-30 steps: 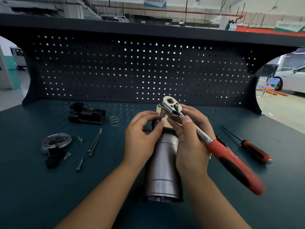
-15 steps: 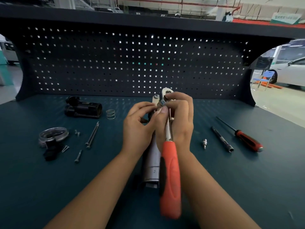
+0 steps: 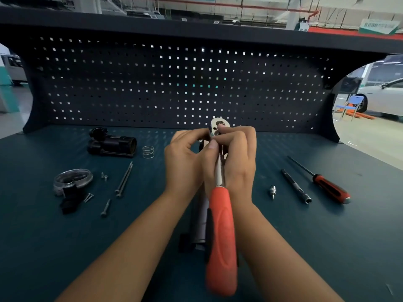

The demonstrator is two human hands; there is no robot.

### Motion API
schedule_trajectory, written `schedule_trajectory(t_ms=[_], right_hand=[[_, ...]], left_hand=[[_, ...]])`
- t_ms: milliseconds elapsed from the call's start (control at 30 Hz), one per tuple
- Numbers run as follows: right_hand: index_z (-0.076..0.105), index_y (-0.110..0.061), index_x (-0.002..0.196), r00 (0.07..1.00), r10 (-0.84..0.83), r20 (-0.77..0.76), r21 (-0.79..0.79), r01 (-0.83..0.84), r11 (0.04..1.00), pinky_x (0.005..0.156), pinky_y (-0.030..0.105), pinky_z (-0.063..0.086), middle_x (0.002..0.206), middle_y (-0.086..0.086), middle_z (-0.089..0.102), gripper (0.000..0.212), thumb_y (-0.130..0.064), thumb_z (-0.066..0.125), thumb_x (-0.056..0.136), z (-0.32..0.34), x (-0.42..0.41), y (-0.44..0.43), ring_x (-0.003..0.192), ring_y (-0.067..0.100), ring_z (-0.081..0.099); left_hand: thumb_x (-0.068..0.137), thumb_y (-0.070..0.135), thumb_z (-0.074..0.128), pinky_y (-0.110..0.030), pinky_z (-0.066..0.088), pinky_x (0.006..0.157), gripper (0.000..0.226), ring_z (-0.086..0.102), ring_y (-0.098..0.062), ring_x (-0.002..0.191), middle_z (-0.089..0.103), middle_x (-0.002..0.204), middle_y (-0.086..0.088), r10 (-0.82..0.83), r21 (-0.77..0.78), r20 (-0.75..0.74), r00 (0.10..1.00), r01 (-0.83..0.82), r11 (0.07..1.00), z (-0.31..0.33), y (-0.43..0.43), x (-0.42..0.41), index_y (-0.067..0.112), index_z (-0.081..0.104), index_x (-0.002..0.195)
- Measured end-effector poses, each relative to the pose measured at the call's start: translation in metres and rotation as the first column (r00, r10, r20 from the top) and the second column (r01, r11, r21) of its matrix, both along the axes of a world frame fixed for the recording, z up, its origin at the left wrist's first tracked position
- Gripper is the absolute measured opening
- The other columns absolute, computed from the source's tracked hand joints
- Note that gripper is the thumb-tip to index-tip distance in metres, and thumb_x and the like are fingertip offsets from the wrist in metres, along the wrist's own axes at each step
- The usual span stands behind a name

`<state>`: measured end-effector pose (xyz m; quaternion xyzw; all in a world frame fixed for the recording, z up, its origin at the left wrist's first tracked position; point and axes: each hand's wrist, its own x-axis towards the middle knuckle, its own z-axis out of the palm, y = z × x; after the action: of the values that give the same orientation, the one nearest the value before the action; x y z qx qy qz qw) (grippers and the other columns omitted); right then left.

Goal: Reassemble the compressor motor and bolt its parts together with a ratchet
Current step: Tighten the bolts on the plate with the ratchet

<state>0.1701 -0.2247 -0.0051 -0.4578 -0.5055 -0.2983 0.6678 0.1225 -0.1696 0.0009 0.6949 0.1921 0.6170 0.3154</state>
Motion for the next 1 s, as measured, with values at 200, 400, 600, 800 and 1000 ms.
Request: schedule_trajectory(t_ms=[200, 400, 600, 800, 1000], right_hand=[[0.058, -0.021, 0.088, 0.755, 0.542, -0.369, 0.095, -0.550, 0.830, 0.071, 0.020, 0.049, 0.094, -0.008, 0.070, 0.022, 0.000, 0.058, 0.080, 0.006, 0.014, -0.012, 0.077, 0.006, 0.060], [0.056, -0.011, 0.094, 0.129, 0.756, -0.642, 0.354, -0.825, 0.441, 0.054, 0.013, 0.045, 0.084, 0.002, 0.074, 0.004, -0.012, 0.056, 0.090, 0.028, 0.046, -0.008, 0.061, 0.004, 0.062], [0.051, -0.013, 0.083, 0.002, 0.532, -0.847, 0.319, -0.799, 0.510, 0.033, 0.010, 0.028, 0.056, -0.007, 0.065, 0.029, -0.040, 0.052, 0.094, 0.059, 0.063, 0.013, 0.029, 0.000, 0.034], [0.045, -0.017, 0.073, -0.020, 0.598, -0.801, 0.326, -0.853, 0.409, 0.030, 0.011, 0.023, 0.050, -0.008, 0.050, 0.039, -0.046, 0.040, 0.097, 0.063, 0.062, 0.010, 0.029, 0.000, 0.029], [0.052, -0.012, 0.077, 0.138, 0.768, -0.625, 0.368, -0.816, 0.446, 0.039, 0.014, 0.031, 0.058, -0.004, 0.055, 0.038, -0.040, 0.036, 0.097, 0.041, 0.043, -0.007, 0.038, 0.005, 0.037]], left_hand=[[0.079, 0.014, 0.071, -0.013, 0.044, 0.075, 0.028, 0.059, 0.007, 0.079, 0.068, 0.084, 0.012, -0.075, -0.058, 0.019, 0.997, 0.076, 0.995, -0.001, 0.007, 0.001, 0.041, 0.067, 0.086], [0.079, 0.015, 0.073, -0.021, 0.047, 0.081, 0.024, 0.063, -0.004, 0.085, 0.073, 0.096, -0.003, -0.187, -0.132, 0.038, 0.982, 0.190, 0.973, -0.003, 0.014, 0.003, 0.010, 0.073, 0.102], [0.070, 0.026, 0.068, -0.012, 0.047, 0.071, 0.025, 0.065, 0.002, 0.078, 0.073, 0.079, 0.011, -0.338, -0.149, 0.123, 0.933, 0.355, 0.923, 0.000, 0.016, 0.005, 0.019, 0.071, 0.094], [0.086, 0.005, 0.061, -0.011, 0.048, 0.070, 0.019, 0.066, -0.001, 0.076, 0.073, 0.074, 0.010, -0.390, -0.142, 0.134, 0.911, 0.408, 0.902, -0.001, 0.022, 0.005, 0.022, 0.070, 0.088], [0.091, 0.004, 0.055, -0.011, 0.047, 0.075, 0.023, 0.065, 0.004, 0.083, 0.072, 0.079, 0.017, -0.416, -0.096, 0.088, 0.905, 0.424, 0.901, -0.001, 0.023, 0.001, 0.023, 0.069, 0.093]])
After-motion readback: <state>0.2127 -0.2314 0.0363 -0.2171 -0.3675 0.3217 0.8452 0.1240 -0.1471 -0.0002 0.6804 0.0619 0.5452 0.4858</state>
